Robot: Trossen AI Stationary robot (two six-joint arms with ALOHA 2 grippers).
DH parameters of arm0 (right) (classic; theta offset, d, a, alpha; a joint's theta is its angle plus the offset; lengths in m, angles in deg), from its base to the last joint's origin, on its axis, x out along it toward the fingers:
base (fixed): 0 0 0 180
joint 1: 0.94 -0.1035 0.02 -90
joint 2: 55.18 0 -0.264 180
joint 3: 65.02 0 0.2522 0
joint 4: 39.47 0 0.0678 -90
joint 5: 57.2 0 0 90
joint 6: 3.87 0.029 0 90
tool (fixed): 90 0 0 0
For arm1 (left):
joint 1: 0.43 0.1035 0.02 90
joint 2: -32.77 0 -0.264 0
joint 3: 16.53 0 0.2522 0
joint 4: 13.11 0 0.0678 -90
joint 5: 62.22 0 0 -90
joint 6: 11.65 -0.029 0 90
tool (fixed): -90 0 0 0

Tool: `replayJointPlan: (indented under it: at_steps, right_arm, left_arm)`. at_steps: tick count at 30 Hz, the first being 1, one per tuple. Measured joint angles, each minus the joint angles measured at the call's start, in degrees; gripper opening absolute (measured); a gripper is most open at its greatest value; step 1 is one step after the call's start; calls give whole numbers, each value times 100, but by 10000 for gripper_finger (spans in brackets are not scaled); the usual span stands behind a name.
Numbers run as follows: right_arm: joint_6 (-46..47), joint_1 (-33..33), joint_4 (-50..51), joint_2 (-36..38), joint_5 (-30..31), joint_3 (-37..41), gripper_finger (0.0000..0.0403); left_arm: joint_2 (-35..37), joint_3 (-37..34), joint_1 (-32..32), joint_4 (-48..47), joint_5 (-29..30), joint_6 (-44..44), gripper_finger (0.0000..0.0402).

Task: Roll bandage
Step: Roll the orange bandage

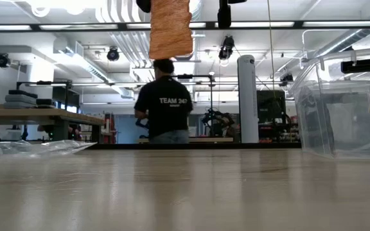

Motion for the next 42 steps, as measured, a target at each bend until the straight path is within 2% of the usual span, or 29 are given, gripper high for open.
replayJointPlan:
  at_steps: [8,13,18,23,29,31,36,42]
  right_arm:
    - [223,1,27,-8,-8,0,11]
    - [1486,1,1,-8,-13,0,51]
    - [3999,-3,171,45,238,-10,129]
    - [6780,3,1195,425,290,-6,201]
    - [9450,58,712,896,-50,-12,249]
    - [9969,77,650,919,-48,-15,258]
    - [10638,84,426,784,-70,-8,274]
    - [10603,208,263,494,246,-4,280]
  left_arm:
    - [-81,-11,2,-43,-17,-105,108]
    - [-12,-17,2,-33,-1,-141,48]
    - [193,-21,5,-48,292,-141,56]
    - [455,-37,-2,-103,1040,-145,80]
    - [464,-241,-90,411,1110,-126,65]
    - [472,-410,-137,834,1228,-36,62]
    - [439,-721,-220,1275,1987,25,69]
    - [428,-909,-229,1548,2006,60,68]
